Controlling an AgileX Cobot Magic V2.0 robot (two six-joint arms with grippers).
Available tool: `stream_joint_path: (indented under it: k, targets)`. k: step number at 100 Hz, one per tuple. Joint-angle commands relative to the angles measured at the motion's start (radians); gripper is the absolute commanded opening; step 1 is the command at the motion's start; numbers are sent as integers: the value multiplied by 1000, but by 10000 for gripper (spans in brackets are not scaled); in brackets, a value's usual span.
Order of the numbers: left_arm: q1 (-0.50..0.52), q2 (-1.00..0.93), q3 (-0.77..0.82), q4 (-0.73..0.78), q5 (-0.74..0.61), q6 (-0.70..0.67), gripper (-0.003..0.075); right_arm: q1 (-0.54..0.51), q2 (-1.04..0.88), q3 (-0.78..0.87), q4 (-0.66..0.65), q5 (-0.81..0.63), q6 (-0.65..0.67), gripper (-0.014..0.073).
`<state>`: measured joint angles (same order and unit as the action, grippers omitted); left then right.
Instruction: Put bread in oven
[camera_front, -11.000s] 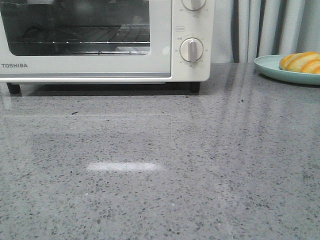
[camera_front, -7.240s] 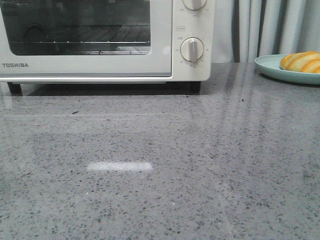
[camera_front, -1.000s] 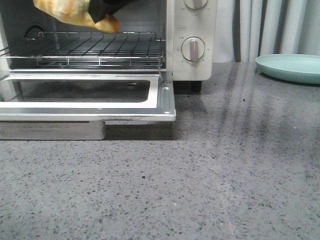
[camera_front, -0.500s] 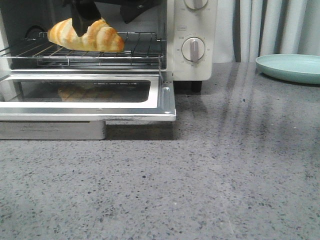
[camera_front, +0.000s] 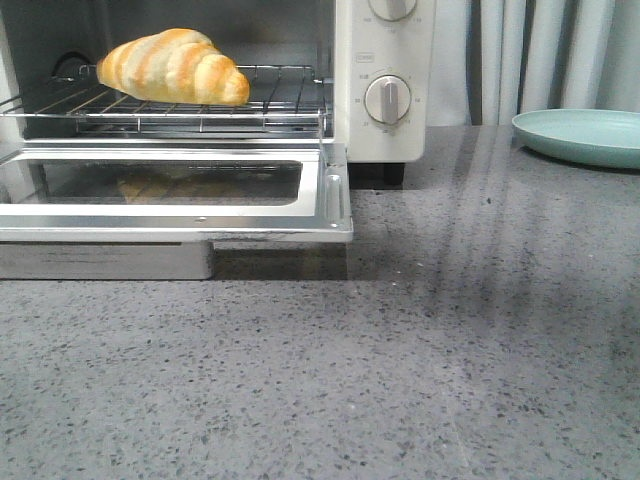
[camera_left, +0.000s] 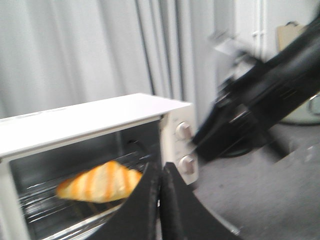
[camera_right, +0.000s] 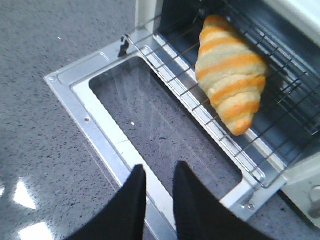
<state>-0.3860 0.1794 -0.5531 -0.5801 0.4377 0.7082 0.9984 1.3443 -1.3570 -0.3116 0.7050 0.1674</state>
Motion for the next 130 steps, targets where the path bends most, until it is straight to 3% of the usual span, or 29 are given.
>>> stream_joint_path:
  k: [1,8,28,43,58,71,130]
  targets:
    - [4,8,-1,102,-64,-110,-22,2,-195,87,-65,-101,1,-6]
    - [4,8,23,119,-80,-133,-22,0,-360,204,-130,-118,1,-73]
    - [4,8,73,117,-165,-133,-22,-48,-773,553,-257,-118,8,-74]
    - [4,8,108,119,-270,-133,-22,-100,-1036,753,-346,-152,174,-69]
    - [4,8,119,119,-295,-133,-22,-114,-1250,874,-415,-195,237,-68]
    - [4,8,119,117,-284,-133,-22,-114,-1298,891,-415,-137,281,-69]
    - [2,8,117,43,-284,-133,-21,-114,-1290,891,-420,-141,281,-69]
